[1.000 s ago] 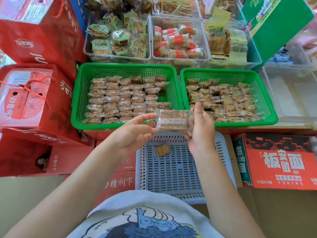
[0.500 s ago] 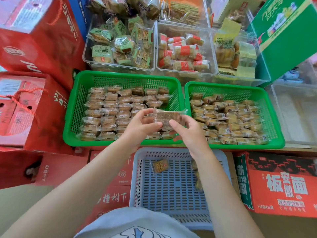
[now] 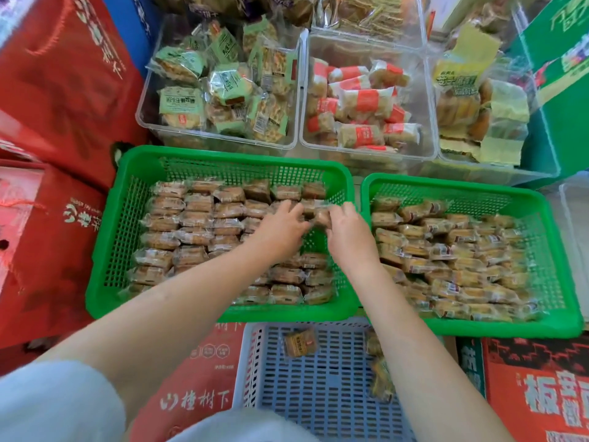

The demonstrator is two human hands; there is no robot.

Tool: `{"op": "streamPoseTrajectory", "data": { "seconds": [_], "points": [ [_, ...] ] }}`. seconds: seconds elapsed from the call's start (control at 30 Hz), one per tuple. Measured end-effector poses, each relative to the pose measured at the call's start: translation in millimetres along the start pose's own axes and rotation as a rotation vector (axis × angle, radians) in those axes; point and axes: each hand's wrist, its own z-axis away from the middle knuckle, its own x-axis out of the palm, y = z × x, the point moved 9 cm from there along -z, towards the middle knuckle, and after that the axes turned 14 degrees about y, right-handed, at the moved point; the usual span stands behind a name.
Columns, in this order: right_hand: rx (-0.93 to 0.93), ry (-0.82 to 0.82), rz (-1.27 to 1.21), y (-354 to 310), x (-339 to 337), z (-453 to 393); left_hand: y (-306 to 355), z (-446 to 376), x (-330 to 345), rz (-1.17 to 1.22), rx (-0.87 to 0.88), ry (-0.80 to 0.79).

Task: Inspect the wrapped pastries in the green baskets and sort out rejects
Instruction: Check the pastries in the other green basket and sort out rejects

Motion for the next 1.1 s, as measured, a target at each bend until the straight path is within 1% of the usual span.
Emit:
{"op": "streamPoseTrajectory", "data": {
  "seconds": [0.1, 0.17, 0.2, 0.3, 0.43, 0.53, 0.6, 0.67, 0.73, 0.8, 0.93, 1.1],
  "points": [
    [-0.134, -0.037, 0.214, -7.8, 18.5, -4.1, -3.2, 1.1, 7.3, 0.023, 0.027, 0.016],
    [-0.177, -0.052, 0.262, -8.7, 30.1, -6.0, -7.1, 3.4, 3.2, 0.013, 0.047, 0.082],
    [-0.191, -0.039, 0.268, -8.8, 34.7, -6.8, -8.1, 5.3, 0.5, -0.001, 0.051, 0.104],
    [-0.240, 0.077, 0.256, -11.1, 41.5, -9.1, -6.6, 12.1, -3.1, -0.054, 0.045, 0.133],
    [-0.287, 0.185, 0.228, -15.5, 44.6, -14.3, -8.4, 21.0, -2.8, 0.009, -0.008, 0.241],
    [-0.266, 0.204, 0.208, -14.7, 45.5, -20.2, -1.0, 24.8, 2.8, 0.008, 0.071, 0.311],
    [-0.249, 0.211, 0.161, -13.1, 43.3, -23.0, 1.4, 26.5, 11.4, 0.002, 0.119, 0.295],
    [-0.235, 0.223, 0.065, -11.3, 37.5, -26.9, -3.7, 27.2, 21.0, 0.002, 0.119, 0.265],
    [-0.226, 0.259, 0.021, -8.1, 28.4, -33.7, -6.6, 28.3, 25.6, 0.017, 0.118, 0.261],
    [-0.221, 0.282, 0.069, -3.0, 25.8, -42.1, -7.0, 28.0, 27.4, 0.038, 0.109, 0.261],
    [-0.226, 0.264, 0.194, 3.4, 37.0, -52.4, -6.0, 27.5, 28.9, 0.016, 0.097, 0.240],
    [-0.231, 0.289, 0.156, 3.6, 37.1, -54.2, -6.2, 27.9, 28.8, 0.011, 0.082, 0.193]
  ]
}}
